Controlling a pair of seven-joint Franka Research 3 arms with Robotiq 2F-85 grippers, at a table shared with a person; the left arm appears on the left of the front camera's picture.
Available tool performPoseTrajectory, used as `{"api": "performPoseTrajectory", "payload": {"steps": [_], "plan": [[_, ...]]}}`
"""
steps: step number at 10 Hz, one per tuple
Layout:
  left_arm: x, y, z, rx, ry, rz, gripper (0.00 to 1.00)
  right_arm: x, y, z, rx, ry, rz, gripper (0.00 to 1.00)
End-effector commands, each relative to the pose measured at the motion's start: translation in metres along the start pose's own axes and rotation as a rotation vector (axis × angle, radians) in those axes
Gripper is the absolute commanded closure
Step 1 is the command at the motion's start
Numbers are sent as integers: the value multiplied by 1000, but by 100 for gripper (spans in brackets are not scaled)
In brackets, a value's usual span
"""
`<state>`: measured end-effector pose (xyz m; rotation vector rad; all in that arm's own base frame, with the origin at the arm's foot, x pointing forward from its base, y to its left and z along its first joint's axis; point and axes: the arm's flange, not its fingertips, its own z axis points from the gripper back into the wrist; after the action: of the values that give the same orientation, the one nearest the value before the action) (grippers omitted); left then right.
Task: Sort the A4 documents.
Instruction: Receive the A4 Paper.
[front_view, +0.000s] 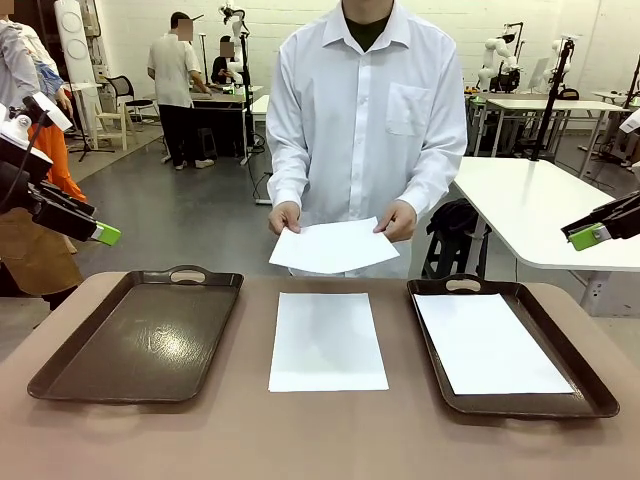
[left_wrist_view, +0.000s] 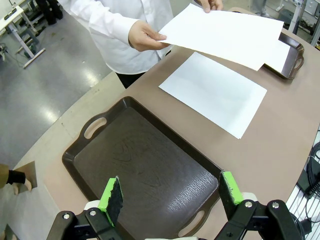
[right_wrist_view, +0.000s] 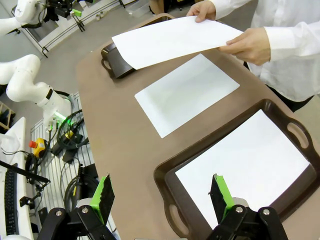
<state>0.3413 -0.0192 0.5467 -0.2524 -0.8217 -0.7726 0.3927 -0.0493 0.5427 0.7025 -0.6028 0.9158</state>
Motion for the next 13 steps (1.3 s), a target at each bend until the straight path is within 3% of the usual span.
{"api": "performPoseTrajectory", "payload": {"steps": [1, 13], "plan": [[-1, 1, 0, -7, -3, -10, 0, 0, 0, 0, 1, 0, 1, 0], [-1, 1, 0, -7, -3, -10, 0, 0, 0, 0, 1, 0, 1, 0]]}}
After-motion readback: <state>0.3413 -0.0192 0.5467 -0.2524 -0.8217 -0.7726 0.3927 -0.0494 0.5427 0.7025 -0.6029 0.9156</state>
